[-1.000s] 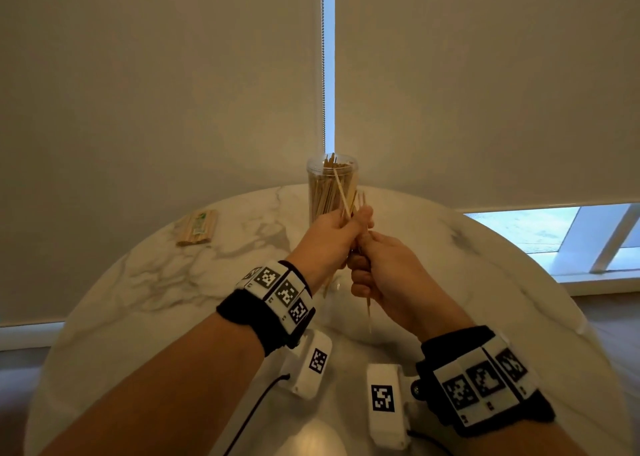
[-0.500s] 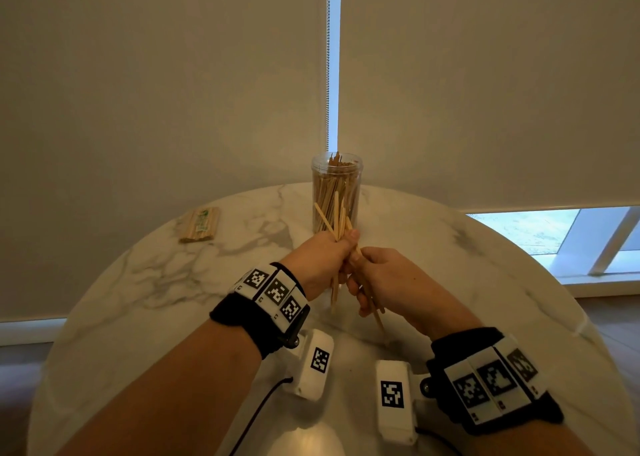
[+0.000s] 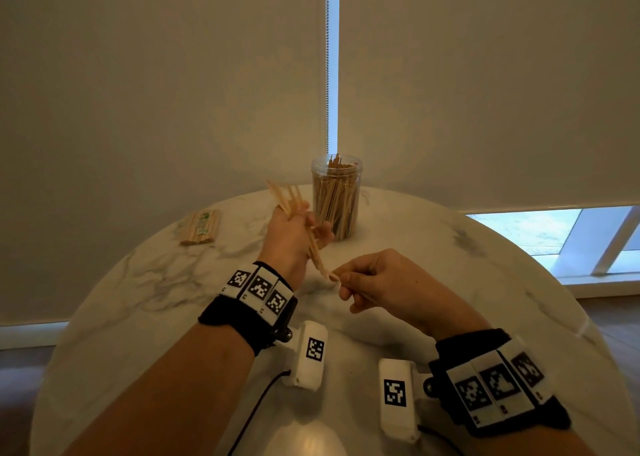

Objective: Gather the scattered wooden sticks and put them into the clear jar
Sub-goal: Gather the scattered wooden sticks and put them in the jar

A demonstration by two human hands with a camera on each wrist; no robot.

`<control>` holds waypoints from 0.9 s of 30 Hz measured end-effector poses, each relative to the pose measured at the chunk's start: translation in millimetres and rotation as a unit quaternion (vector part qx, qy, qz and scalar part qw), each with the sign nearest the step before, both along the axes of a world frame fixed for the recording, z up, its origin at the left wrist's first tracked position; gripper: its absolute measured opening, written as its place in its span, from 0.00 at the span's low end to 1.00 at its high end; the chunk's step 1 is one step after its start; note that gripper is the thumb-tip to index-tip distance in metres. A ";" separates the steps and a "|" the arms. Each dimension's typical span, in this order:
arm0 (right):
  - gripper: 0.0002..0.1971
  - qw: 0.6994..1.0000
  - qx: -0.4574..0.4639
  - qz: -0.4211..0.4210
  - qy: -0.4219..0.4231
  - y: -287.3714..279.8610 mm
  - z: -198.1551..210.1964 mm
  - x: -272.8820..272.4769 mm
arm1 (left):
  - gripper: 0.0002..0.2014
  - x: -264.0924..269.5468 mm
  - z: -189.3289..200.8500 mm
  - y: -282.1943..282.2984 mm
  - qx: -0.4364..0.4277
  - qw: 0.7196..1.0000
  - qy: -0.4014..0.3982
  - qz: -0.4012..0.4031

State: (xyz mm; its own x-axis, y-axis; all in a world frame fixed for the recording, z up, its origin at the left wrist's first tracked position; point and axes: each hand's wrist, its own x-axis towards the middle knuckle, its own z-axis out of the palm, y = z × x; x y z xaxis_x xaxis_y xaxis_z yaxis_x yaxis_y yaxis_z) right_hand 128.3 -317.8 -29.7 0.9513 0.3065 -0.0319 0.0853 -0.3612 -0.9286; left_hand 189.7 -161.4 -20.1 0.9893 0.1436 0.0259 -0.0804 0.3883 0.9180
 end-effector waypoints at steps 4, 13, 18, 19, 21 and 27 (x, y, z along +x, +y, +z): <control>0.08 0.998 0.015 -0.051 -0.025 -7.2 -0.6 4.6 | 0.14 12.5 3.0 18.4 -0.107 0.993 0.022 0.034; 0.05 0.949 0.183 -0.222 -0.131 -13.1 4.0 12.1 | 0.21 -27.0 2.6 -22.0 0.106 0.962 0.060 -0.245; 0.07 0.969 0.011 -0.229 -0.095 -23.1 -4.7 19.3 | 0.13 -15.3 -0.4 -22.0 -0.011 0.980 0.094 -0.178; 0.07 0.977 -0.062 -0.196 -0.059 -25.1 -6.3 19.9 | 0.16 -12.8 -0.6 -18.6 -0.039 0.980 0.103 -0.165; 0.07 0.971 -0.204 -0.121 0.009 -29.4 -8.3 20.4 | 0.19 -10.1 -1.2 -10.9 -0.088 0.977 0.121 -0.152; 0.09 0.939 -0.336 -0.069 0.027 -28.5 -1.9 13.8 | 0.15 -9.0 -5.1 2.7 -0.158 0.971 0.118 -0.137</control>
